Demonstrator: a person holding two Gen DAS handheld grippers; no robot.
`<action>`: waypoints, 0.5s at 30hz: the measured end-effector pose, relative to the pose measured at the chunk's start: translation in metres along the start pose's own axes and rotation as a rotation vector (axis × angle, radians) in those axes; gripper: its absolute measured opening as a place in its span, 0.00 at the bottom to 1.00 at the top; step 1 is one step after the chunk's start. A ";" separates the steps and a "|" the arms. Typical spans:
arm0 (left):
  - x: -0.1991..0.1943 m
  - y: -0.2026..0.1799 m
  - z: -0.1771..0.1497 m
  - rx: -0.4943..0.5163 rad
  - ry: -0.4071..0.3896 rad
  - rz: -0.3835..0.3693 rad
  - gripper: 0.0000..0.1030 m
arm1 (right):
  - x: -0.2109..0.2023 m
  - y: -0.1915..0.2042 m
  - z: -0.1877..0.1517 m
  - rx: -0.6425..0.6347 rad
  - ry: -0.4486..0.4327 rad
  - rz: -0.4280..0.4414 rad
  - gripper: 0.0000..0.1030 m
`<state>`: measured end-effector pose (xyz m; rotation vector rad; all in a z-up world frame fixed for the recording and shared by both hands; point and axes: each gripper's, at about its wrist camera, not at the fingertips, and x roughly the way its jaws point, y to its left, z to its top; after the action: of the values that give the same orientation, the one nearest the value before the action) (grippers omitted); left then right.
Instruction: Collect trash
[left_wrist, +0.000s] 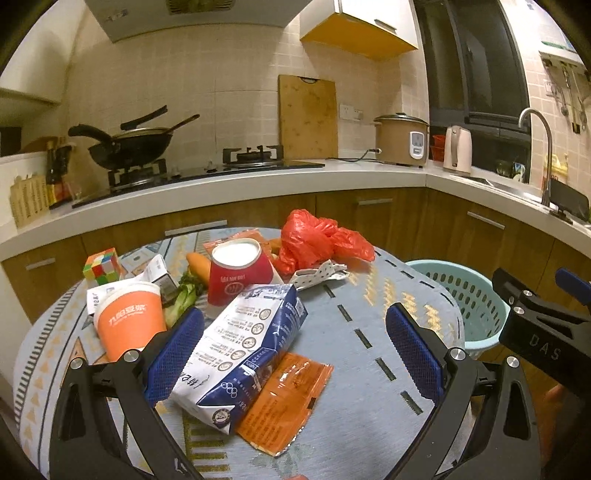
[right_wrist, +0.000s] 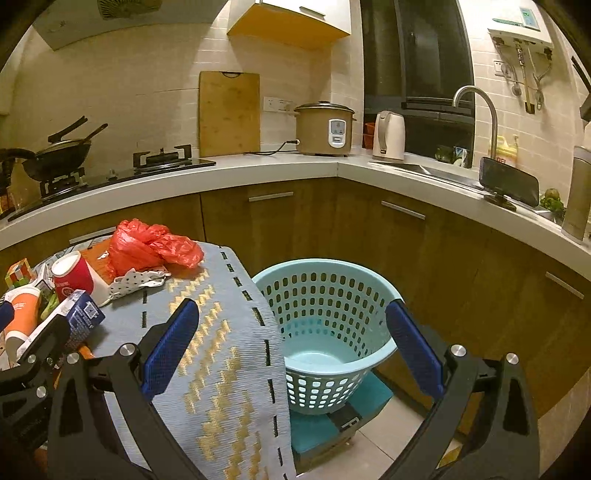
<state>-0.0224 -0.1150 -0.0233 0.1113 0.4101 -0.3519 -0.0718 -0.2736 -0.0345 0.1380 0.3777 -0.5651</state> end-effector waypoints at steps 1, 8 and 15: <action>0.000 0.000 0.000 0.001 0.002 0.000 0.93 | 0.001 0.000 0.000 0.002 0.002 -0.001 0.94; 0.004 0.001 0.000 0.001 0.025 -0.010 0.93 | 0.002 -0.001 -0.001 0.012 0.008 0.003 0.94; 0.005 0.001 -0.002 0.001 0.023 -0.007 0.93 | 0.003 0.001 -0.003 0.008 0.013 0.003 0.94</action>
<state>-0.0186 -0.1153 -0.0266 0.1148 0.4333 -0.3580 -0.0700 -0.2735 -0.0380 0.1495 0.3877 -0.5628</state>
